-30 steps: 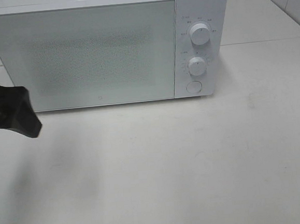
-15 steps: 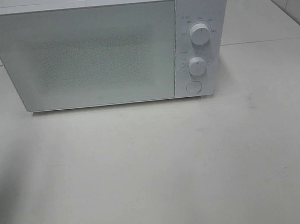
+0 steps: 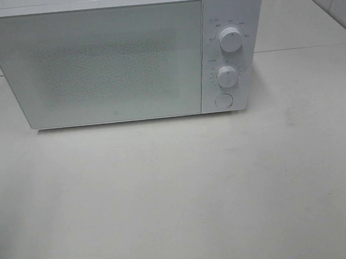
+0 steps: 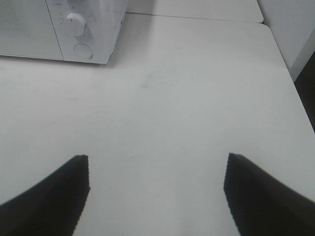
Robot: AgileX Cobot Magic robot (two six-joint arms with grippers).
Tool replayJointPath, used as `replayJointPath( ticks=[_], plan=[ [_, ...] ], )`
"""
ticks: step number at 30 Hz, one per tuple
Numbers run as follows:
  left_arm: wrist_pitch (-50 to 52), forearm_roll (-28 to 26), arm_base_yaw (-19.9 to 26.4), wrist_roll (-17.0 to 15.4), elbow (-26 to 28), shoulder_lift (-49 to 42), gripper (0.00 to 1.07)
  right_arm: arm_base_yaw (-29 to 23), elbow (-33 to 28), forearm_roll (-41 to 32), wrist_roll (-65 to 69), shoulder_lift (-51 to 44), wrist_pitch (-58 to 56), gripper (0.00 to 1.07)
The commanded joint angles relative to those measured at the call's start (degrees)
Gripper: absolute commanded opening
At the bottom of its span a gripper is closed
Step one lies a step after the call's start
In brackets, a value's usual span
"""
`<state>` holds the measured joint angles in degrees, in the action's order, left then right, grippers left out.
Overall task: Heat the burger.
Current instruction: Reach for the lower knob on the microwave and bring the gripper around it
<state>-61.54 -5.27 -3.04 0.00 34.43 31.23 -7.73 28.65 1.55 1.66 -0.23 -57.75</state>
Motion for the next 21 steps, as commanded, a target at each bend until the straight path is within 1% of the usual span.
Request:
replayJointPath(
  ticks=[1, 4, 5, 7, 21],
  plan=[
    [1.20, 0.11, 0.17, -0.46, -1.83, -3.95, 0.99, 0.40, -0.11, 0.23, -0.40, -1.83, 0.80, 0.74],
    [0.63, 0.97, 0.17, -0.46, -4.30, -11.06, 0.99, 0.40, -0.11, 0.23, -0.40, -1.83, 0.80, 0.74],
    [0.63, 0.97, 0.17, -0.46, -4.30, -11.06, 0.99, 0.40, -0.11, 0.23, -0.40, -1.83, 0.80, 0.74],
    [0.00, 2.46, 0.17, -0.46, -4.87, -15.24, 0.98, 0.40, -0.11, 0.23, -0.34, -1.83, 0.80, 0.74],
    [0.00, 2.52, 0.17, -0.34, -4.87, -27.16, 0.98, 0.40, -0.11, 0.23, -0.40, -1.83, 0.80, 0.74]
  ],
)
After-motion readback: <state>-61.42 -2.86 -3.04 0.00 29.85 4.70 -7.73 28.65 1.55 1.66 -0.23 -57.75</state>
